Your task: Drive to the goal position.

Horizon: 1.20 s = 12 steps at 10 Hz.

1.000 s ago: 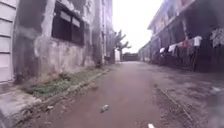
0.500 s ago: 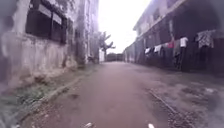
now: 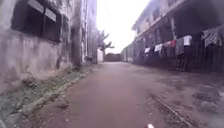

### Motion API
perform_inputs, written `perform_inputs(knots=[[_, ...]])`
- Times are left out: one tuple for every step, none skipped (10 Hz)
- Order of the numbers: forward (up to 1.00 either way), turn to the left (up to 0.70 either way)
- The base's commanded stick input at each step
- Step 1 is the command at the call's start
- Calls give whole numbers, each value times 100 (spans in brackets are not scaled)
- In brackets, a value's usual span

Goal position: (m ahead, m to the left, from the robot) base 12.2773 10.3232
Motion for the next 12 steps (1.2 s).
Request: perform_inputs(knots=[[70, 0], [70, 0], [70, 0], [70, 0], [70, 0], [70, 0], [70, 0], [70, 0], [70, 0], [70, 0], [70, 0], [70, 0]])
